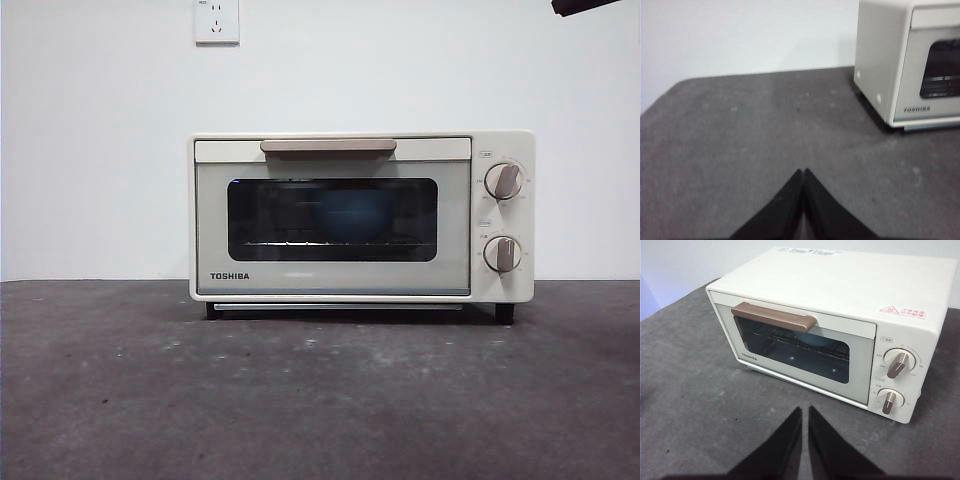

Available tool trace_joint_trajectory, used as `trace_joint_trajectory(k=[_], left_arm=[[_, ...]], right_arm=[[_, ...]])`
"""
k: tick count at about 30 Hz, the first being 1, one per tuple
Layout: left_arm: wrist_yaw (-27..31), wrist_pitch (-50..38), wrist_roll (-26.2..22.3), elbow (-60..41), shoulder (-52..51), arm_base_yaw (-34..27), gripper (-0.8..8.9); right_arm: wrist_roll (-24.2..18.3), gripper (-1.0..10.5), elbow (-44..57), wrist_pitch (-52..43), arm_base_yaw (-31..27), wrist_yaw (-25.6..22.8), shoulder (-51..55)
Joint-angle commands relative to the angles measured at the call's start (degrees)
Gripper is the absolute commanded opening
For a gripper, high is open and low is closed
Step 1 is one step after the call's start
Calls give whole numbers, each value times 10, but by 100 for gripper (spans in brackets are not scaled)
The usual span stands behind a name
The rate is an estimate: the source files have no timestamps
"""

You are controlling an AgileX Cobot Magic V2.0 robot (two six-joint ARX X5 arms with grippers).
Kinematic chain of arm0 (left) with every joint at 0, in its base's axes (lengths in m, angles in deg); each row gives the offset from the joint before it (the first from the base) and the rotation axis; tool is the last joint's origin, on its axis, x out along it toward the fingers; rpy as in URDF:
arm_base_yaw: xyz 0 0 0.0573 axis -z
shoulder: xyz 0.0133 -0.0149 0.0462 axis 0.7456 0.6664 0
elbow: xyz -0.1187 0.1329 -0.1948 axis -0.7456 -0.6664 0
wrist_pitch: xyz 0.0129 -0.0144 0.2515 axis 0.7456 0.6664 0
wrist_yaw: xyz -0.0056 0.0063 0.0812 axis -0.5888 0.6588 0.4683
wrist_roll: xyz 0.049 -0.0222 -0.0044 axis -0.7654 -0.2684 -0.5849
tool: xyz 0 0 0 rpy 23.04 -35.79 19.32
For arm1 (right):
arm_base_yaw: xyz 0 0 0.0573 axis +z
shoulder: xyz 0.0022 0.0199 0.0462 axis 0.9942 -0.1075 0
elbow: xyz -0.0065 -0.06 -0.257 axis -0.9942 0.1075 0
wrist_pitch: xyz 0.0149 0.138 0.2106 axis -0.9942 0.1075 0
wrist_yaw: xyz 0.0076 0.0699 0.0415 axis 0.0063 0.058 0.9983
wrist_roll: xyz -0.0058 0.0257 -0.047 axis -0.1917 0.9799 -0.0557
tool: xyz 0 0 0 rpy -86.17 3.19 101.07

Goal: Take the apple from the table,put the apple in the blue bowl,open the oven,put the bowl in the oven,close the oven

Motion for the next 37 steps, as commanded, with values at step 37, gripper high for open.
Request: trace_joint_trajectory(k=[37], left_arm=[[2, 54, 30, -10, -12, -2, 7]], right_arm=[[-55, 5, 12, -30, -35, -75, 32]])
